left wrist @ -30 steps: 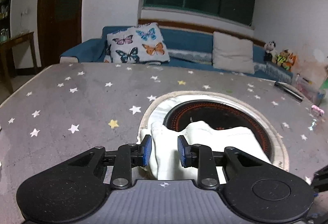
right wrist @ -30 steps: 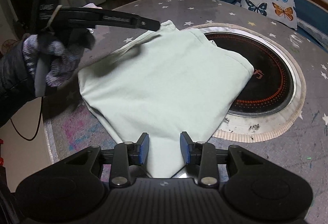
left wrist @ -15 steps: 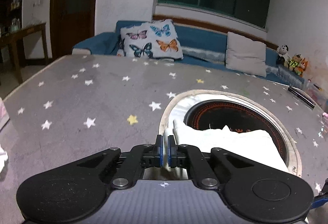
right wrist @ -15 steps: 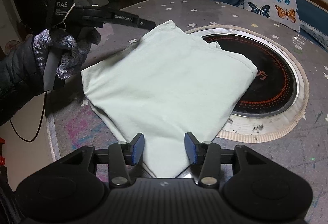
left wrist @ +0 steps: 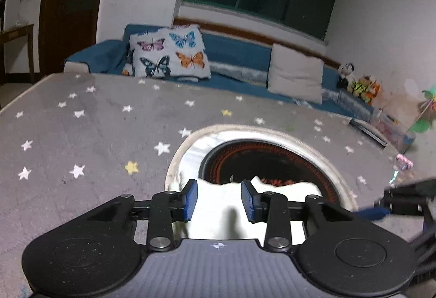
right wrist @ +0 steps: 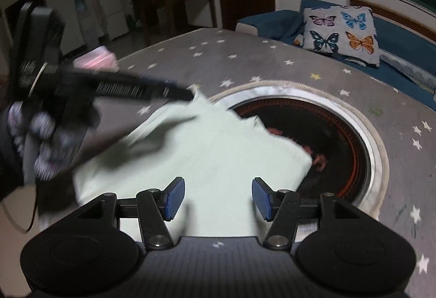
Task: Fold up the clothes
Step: 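Smooth the folded shirt with the left gripper and open the right gripper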
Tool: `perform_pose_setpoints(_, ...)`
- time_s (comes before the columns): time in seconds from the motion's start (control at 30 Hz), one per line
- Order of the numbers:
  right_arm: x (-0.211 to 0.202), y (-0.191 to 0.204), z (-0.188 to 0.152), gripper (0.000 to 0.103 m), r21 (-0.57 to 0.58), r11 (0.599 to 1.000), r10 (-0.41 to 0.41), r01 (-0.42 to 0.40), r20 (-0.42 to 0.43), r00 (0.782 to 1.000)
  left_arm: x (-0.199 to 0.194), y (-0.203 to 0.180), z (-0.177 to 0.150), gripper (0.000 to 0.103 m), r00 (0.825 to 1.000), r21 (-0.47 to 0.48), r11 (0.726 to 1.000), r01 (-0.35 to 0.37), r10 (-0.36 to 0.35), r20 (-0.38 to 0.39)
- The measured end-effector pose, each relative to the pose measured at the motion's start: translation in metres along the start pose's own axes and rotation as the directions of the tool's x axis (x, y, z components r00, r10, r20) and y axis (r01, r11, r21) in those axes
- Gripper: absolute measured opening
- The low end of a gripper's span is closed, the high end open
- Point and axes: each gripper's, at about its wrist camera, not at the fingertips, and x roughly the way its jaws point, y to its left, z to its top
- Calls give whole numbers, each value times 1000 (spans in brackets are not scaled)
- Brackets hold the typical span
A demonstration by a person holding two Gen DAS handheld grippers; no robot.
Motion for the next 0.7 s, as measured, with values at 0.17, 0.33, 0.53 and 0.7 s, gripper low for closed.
perform_pose_setpoints(0.17,28,-18,13,56,45,999,-18,19,-6,1000,11,13,-8,36,1000,-16,1000,-7,7,-26)
perform_pose_setpoints(0.33,45,-29,7,55,76,996,-38,41,-49,998,19,26,-19,37,998,-28,1000,-3,1,-65)
perform_pose_setpoints(0.53,36,7,9,55,-11,1000,5,-5,-19,1000,10,27,-9,37,999,-4,1000,-19,19,-32)
perform_pose_setpoints(0.7,30,48,11,55,-112,992,65,-64,6,998,15,24,-10,43,998,30,999,-39,41,-52)
